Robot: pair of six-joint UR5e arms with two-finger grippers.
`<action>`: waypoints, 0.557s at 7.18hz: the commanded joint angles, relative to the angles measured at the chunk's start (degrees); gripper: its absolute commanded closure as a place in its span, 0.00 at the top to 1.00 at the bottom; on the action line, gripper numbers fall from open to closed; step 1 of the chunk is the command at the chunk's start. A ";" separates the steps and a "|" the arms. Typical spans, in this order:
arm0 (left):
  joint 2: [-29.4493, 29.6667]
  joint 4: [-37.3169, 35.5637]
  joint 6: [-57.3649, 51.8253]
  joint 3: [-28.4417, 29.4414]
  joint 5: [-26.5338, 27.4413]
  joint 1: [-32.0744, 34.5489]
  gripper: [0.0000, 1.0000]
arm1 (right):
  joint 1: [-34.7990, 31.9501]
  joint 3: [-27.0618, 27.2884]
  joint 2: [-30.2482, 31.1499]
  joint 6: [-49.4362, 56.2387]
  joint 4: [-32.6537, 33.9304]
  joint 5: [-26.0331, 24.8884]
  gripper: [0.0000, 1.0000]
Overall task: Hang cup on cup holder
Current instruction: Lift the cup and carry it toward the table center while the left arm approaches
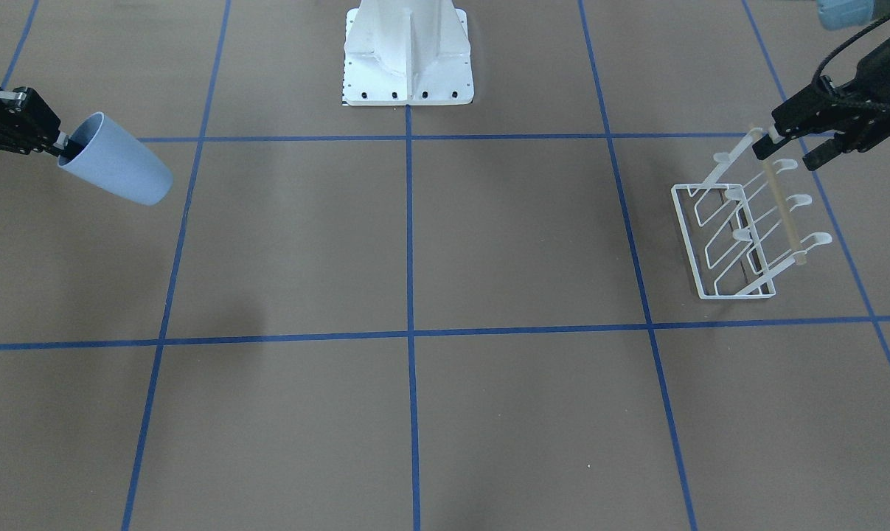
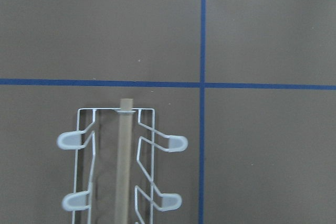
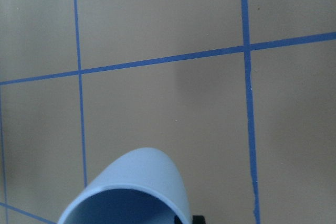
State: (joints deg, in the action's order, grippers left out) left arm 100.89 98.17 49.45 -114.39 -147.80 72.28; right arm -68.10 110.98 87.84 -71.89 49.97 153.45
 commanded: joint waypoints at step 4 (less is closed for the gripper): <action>7.73 43.21 43.56 11.81 0.85 -9.78 0.98 | 1.74 0.03 -8.30 -22.73 -13.42 2.12 0.00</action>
State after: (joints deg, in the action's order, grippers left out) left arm 106.71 134.74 85.06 -104.26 -147.10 64.01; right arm -66.82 111.29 80.37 -90.16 43.43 156.08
